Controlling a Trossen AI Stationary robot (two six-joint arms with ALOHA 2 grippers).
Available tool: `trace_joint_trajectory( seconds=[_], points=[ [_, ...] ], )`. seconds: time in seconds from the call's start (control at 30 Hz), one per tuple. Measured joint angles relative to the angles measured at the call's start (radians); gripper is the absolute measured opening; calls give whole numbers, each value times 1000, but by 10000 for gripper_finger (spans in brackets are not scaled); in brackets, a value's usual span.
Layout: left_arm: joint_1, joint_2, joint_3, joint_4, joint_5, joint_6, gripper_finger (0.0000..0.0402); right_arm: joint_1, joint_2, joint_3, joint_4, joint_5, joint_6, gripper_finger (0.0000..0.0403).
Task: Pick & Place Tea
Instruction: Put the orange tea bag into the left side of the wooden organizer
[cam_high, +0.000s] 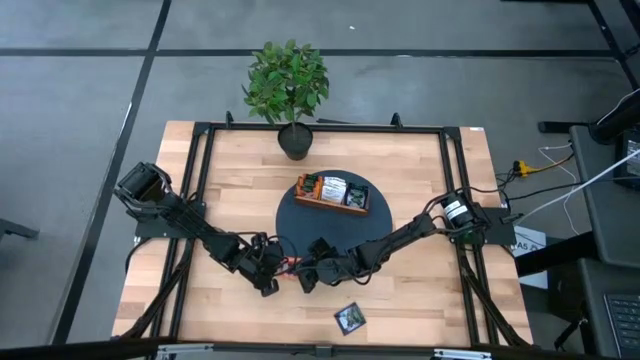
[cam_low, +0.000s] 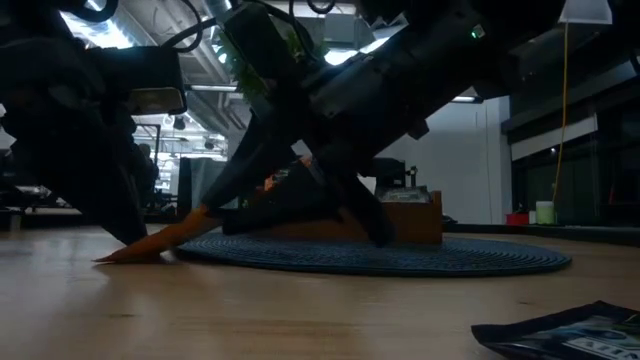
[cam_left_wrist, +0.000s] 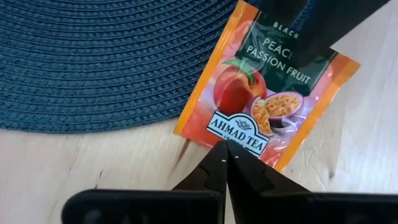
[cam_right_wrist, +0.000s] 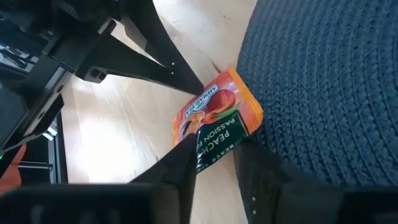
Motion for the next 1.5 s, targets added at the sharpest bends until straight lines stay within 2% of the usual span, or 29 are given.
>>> trace_joint_trajectory(
  seconds=[0.17, 0.27, 0.47, 0.67, 0.8, 0.97, 1.07, 1.2, 1.33, 1.5],
  points=[
    [0, -1, 0, 1, 3, 9, 2, 0, 0, 0, -1, 0, -4, 46],
    [0, -1, 0, 21, 48, 47, 4, 0, 0, 0, -3, 0, -28, 9],
    [-1, -20, 55, 3, 113, 147, 2, 0, 0, -1, -2, 0, -59, 4],
    [-2, -127, 121, -118, 117, 240, 3, 0, -20, -1, -14, -6, -106, 3],
    [-5, -224, 137, -191, 114, 290, 3, 0, -67, -1, -72, -17, -174, 2],
    [-8, -330, 137, -194, 103, 375, 12, 0, -142, -1, -196, -18, -263, 2],
    [-1, -371, 137, -184, 60, 432, 17, 0, -180, -1, -280, -24, -330, 2],
    [14, -384, 137, -175, -69, 458, 37, 0, -235, -1, -362, -26, -435, 1],
    [59, -370, 137, -146, -81, 461, 71, 0, -291, -1, -424, -18, -539, 1],
    [91, -336, 136, -31, -77, 563, 118, 0, -344, -1, -475, -17, -681, 0]
  ],
)
